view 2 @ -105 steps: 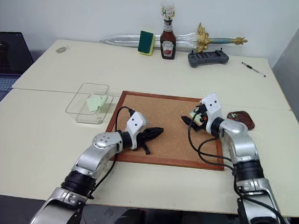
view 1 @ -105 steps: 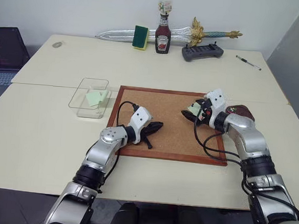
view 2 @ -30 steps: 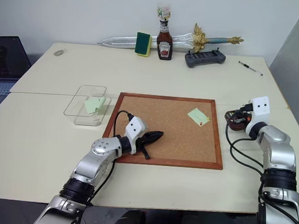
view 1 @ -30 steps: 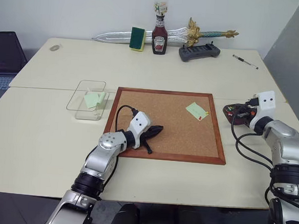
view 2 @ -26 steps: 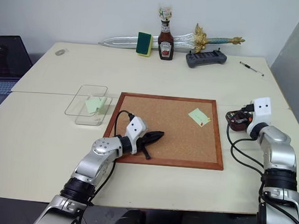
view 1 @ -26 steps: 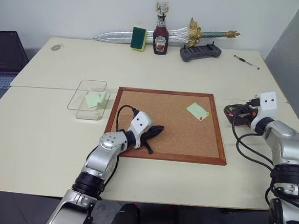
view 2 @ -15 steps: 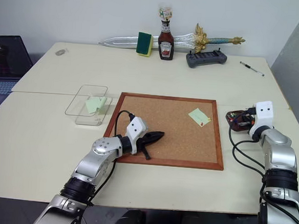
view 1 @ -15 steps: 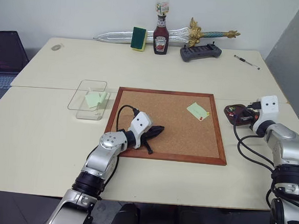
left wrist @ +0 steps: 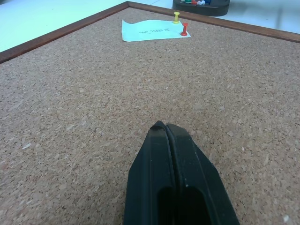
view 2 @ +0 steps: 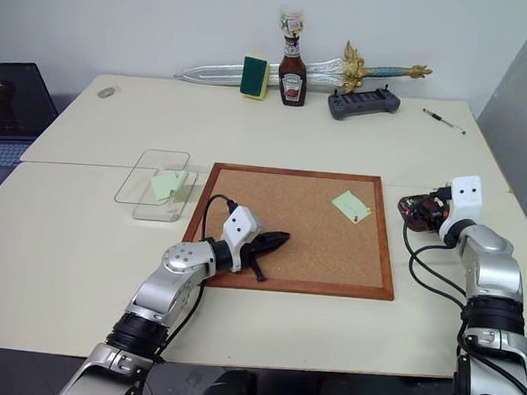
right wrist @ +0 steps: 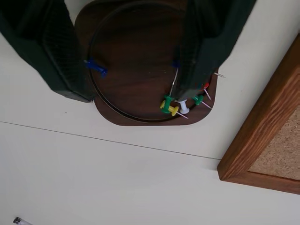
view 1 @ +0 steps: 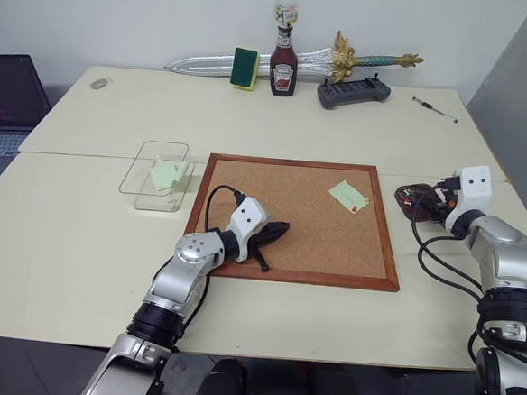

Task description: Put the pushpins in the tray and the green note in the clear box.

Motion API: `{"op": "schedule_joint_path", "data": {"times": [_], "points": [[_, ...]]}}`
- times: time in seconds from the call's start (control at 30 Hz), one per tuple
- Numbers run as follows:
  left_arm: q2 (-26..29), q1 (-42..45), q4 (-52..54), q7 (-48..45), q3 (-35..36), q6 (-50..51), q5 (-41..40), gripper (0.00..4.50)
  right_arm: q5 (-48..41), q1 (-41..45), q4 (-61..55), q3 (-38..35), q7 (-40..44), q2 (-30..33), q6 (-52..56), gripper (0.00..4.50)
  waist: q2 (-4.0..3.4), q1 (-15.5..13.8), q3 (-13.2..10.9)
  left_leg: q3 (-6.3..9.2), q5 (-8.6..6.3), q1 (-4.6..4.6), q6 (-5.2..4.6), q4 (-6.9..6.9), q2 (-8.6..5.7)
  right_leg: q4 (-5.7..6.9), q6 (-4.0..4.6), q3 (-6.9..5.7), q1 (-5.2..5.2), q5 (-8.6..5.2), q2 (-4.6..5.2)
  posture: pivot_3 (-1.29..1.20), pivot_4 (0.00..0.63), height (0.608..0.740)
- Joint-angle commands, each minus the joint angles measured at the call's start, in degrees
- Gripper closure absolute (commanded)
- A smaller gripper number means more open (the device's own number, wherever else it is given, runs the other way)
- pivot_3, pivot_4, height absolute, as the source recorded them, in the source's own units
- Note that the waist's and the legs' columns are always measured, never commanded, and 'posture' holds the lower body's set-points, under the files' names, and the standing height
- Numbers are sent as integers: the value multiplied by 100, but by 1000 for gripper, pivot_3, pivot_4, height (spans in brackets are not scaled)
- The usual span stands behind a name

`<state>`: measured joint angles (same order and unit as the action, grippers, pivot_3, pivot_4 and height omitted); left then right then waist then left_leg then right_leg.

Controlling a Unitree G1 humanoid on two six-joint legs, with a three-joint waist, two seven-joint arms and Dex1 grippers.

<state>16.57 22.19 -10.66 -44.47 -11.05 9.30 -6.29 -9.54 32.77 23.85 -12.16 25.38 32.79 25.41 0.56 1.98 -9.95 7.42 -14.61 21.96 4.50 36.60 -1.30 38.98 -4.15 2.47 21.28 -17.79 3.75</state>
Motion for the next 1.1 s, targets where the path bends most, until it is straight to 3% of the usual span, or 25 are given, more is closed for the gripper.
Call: {"op": "schedule_joint_path", "data": {"times": [0.03, 0.43, 0.8, 0.9, 1.1], "points": [[8, -112, -197, -38, -178, 24, 124, 4500, -531, 73, -812, -225, 476, 59, 33, 1129, -1, 1, 1, 0, 0, 0, 0, 0, 0, 0, 0, 0, 0, 0, 0, 0, 150, 740], [24, -76, -258, -29, -191, -21, 128, 4500, -666, -705, -1873, 467, 1677, 291, -66, 1129, -3, -4, 2, 5, 0, -3, 0, 1, 0, -2, -1, -5, -6, 0, 0, 0, 150, 740], [22, -115, -214, 14, -203, -13, 142, 4500, -37, -251, -900, 1116, 1152, -348, -500, 1129, -4, -7, 2, 7, 0, -6, 0, 3, -1, -2, -2, -5, -9, -1, 0, 0, 150, 740], [26, -133, -181, 21, -200, 6, 135, 4500, 76, -50, -554, 1148, 1088, -433, -686, 1552, -4, -1, 3, 10, 0, -8, 0, 2, 2, -2, -1, -8, -9, -1, -2, 0, 150, 740], [26, -170, -128, 38, -192, 38, 133, 4500, 151, 164, -226, 1138, 1169, -434, -860, 2898, -5, -1, 3, 10, 0, -7, 0, 1, 1, -2, -1, -7, -8, -1, -2, 0, 150, 740]]}}
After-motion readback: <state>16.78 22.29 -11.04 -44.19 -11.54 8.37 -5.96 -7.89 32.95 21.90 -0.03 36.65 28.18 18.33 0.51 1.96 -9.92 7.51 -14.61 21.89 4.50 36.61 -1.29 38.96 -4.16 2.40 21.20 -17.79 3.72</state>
